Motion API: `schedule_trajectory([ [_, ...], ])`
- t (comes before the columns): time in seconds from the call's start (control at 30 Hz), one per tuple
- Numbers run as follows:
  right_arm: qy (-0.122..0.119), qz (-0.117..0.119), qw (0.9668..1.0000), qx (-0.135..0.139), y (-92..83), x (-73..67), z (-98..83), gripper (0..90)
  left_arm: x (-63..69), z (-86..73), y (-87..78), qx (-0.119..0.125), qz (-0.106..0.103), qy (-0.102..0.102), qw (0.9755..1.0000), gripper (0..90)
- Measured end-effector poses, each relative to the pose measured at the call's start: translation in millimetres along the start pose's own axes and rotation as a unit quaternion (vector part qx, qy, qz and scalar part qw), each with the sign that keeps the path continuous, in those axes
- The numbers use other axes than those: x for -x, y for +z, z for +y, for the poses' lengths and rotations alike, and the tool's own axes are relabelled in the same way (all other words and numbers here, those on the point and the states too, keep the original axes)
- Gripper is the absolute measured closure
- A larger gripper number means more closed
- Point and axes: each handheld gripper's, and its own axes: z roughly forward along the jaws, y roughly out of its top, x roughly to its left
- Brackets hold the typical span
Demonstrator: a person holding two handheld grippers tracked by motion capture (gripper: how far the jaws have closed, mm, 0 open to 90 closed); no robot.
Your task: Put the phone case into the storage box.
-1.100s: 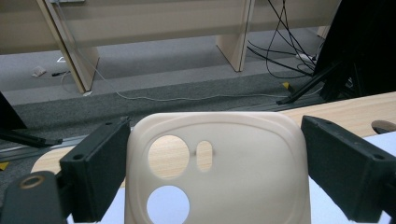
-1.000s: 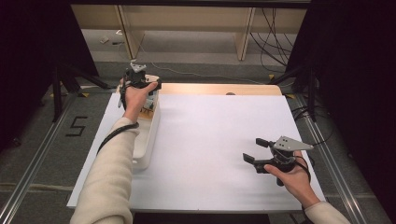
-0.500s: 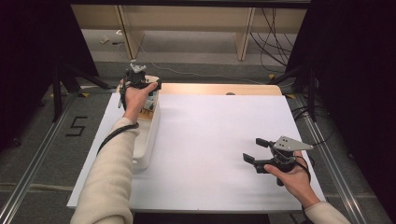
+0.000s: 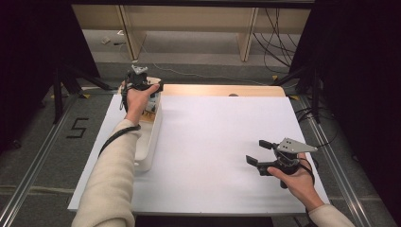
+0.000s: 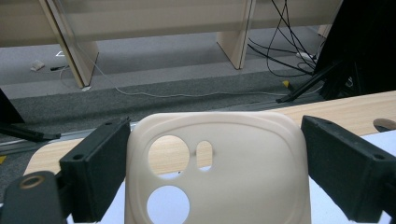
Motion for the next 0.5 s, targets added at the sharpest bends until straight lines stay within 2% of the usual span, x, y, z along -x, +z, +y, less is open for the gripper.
schedule_trajectory([
  [0.5,-0.002,0.000,1.0000,0.000,0.0,-0.4,0.1,16.8,-2.3,-3.9,0.7,-0.002,0.001,-0.007,1.0000,10.7],
])
